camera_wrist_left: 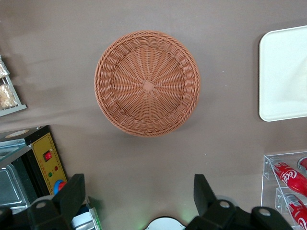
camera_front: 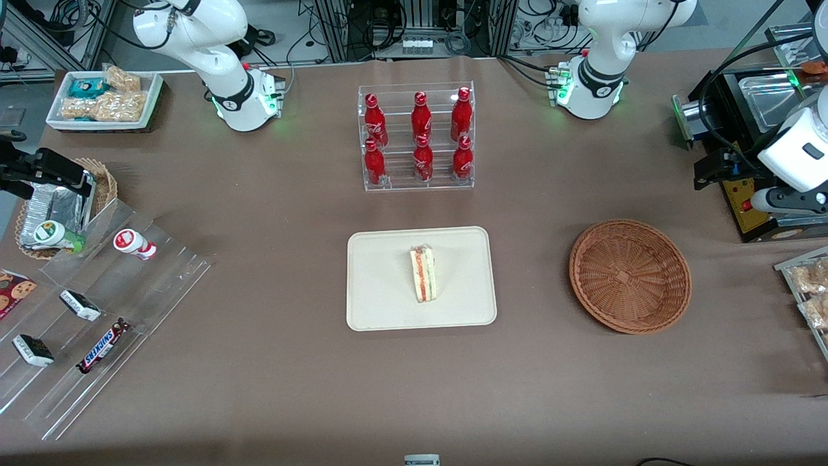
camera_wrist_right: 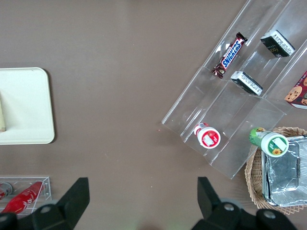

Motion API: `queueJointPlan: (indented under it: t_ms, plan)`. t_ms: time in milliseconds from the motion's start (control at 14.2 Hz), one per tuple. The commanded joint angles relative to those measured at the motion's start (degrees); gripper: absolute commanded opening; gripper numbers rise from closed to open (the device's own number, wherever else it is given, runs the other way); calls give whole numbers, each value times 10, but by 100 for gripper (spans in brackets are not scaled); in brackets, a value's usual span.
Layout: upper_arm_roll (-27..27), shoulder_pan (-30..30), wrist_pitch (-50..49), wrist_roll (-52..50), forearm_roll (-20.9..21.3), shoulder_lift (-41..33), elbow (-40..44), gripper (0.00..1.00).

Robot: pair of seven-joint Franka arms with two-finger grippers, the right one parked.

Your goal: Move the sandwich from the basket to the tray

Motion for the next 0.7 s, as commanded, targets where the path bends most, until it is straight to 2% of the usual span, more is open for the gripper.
queueJointPlan:
  t_ms: [0,632]
  plan:
    - [6,-7,-6,-2,-4,-6,-1,100]
    - [5,-8,1,-2,-5,-5,-1,100]
